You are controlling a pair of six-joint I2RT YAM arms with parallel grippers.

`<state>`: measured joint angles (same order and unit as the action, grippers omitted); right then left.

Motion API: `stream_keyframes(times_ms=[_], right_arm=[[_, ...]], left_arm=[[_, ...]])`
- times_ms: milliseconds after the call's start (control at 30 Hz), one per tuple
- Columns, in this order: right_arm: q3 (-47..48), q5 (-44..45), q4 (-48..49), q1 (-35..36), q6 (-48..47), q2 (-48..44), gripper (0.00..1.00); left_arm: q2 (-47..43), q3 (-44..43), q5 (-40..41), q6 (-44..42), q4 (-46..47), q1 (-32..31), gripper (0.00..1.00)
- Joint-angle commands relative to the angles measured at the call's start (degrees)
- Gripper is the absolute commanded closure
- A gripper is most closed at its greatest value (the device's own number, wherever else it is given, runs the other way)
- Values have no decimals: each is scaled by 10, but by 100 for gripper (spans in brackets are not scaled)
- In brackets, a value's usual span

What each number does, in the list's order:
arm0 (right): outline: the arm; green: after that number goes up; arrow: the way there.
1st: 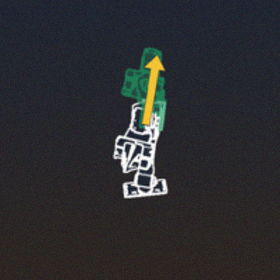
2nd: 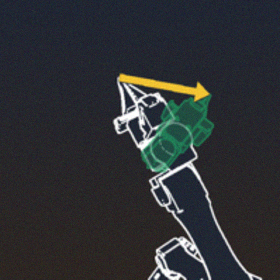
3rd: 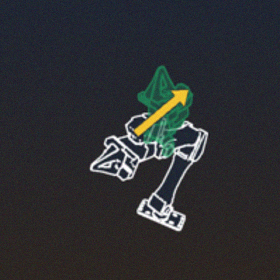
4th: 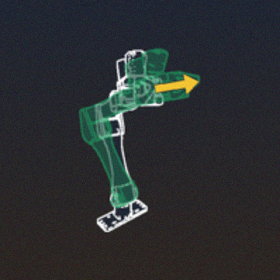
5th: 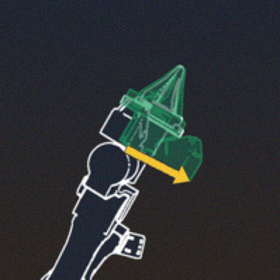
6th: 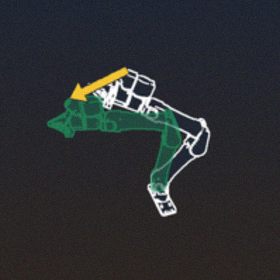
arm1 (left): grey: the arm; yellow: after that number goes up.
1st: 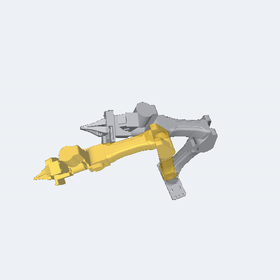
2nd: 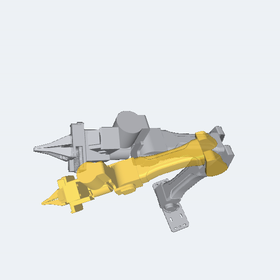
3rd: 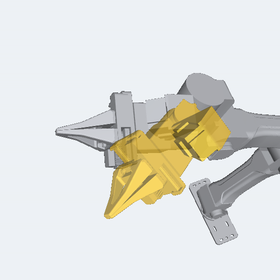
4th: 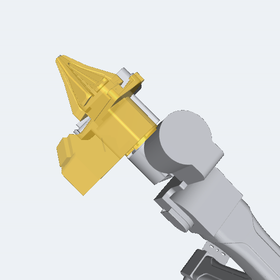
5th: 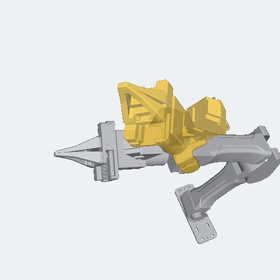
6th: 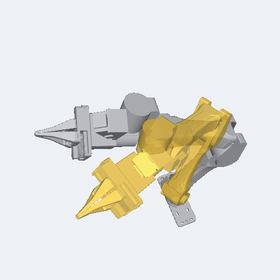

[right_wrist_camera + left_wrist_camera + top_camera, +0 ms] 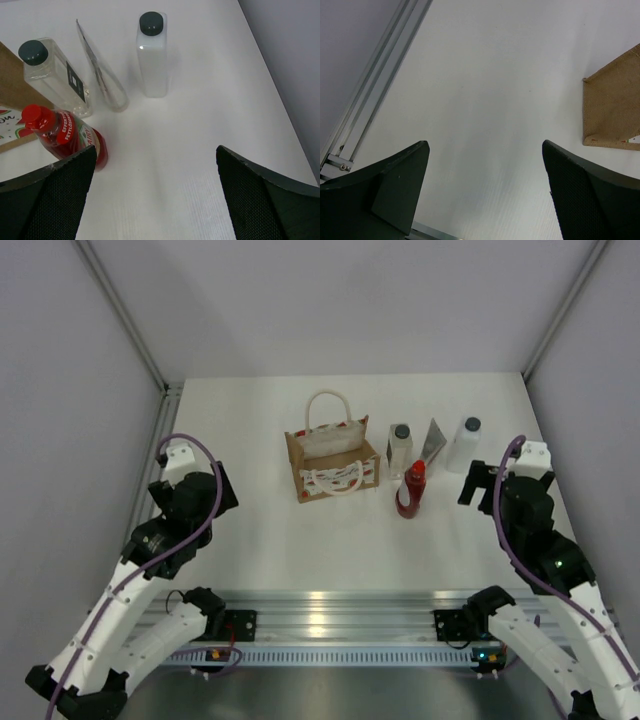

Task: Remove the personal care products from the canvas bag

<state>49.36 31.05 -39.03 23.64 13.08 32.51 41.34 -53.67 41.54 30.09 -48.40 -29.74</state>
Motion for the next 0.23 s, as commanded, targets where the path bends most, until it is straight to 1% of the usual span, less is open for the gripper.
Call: stream_keyframes(times_ms=[0, 33, 200], right_arm=[[-2, 12, 39, 6, 5, -4, 1], [-4, 13, 40, 5, 8, -2, 1], [-8, 11, 56, 5, 14, 4, 1]], left_arm=[[-13, 18, -8, -8, 40, 1, 1], [-15, 28, -17, -11, 46, 1, 1], [-27, 32, -15, -13, 52, 1, 1]])
